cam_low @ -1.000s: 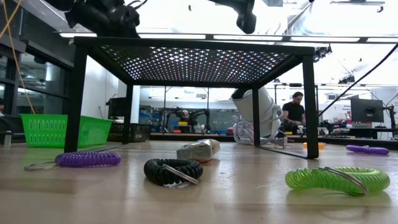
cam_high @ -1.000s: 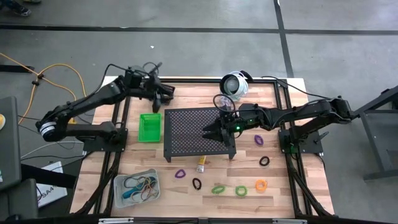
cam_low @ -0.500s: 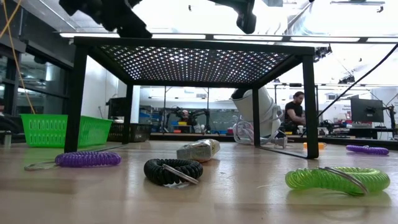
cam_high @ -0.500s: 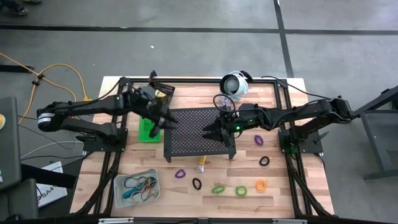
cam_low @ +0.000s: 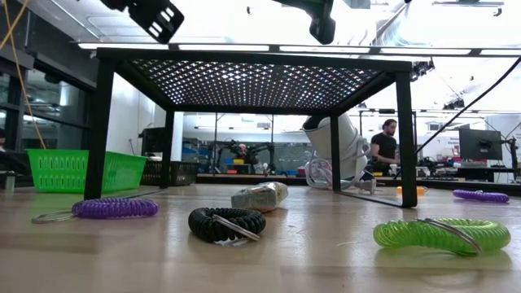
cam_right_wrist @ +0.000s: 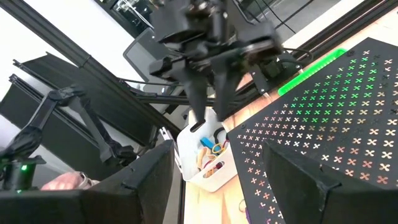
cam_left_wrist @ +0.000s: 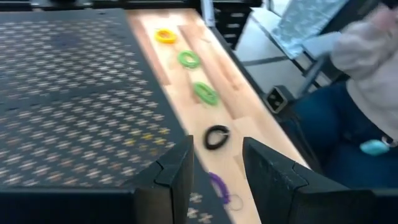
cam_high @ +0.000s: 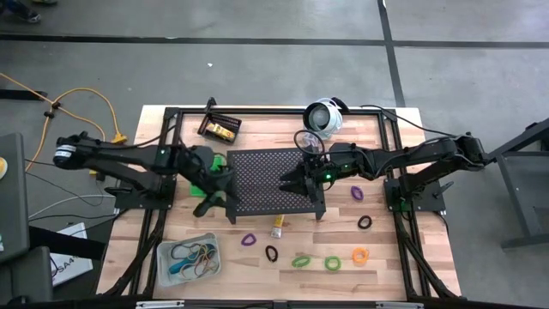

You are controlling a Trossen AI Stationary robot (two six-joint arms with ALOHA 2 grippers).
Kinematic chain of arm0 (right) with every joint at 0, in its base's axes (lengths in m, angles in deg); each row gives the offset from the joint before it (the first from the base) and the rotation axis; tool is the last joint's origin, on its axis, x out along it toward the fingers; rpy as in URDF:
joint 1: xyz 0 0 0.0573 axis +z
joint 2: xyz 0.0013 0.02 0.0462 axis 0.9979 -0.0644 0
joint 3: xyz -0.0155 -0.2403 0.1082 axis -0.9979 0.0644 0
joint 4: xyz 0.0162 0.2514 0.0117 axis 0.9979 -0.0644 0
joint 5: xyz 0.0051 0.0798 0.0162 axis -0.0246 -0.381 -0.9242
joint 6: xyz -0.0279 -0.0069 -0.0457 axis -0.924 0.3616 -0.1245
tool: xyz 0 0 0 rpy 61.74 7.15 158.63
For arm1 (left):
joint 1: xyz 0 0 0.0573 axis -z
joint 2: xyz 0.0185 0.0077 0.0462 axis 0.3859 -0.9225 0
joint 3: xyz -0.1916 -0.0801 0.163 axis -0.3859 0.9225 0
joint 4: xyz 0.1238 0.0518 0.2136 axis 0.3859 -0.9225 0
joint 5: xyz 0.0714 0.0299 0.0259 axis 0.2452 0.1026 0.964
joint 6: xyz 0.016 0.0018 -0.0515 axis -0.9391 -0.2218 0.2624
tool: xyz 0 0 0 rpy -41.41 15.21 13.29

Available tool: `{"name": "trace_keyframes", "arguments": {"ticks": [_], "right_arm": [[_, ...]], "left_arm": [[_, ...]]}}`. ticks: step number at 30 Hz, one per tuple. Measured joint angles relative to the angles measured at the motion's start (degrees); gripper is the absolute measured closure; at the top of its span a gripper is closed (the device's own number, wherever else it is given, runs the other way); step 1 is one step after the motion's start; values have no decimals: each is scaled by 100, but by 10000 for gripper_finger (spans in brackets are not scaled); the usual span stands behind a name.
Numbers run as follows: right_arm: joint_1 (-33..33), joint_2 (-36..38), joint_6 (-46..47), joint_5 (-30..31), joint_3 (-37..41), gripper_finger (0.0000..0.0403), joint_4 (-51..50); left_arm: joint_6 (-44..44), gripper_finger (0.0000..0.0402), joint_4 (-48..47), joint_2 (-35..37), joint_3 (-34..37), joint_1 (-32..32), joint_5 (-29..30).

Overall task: Pick & Place Office Desk Supplies
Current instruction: Put the crayon box into the black bin

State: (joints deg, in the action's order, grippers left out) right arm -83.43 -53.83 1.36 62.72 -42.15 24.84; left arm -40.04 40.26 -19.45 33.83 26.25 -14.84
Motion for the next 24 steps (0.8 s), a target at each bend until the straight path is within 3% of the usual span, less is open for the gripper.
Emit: {"name": "trace_keyframes", "arguments": {"ticks": [7, 19, 24], "right_arm": [[0, 0, 1, 0, 0, 172, 1], [0, 0, 0, 239, 0, 172, 0], [0, 0, 0, 238, 0, 172, 0]], "left_arm": [[-237, 268, 32, 0, 2, 570, 2], [-219, 268, 174, 0, 4, 1018, 61], [-207, 268, 173, 0, 4, 1457, 600]]}}
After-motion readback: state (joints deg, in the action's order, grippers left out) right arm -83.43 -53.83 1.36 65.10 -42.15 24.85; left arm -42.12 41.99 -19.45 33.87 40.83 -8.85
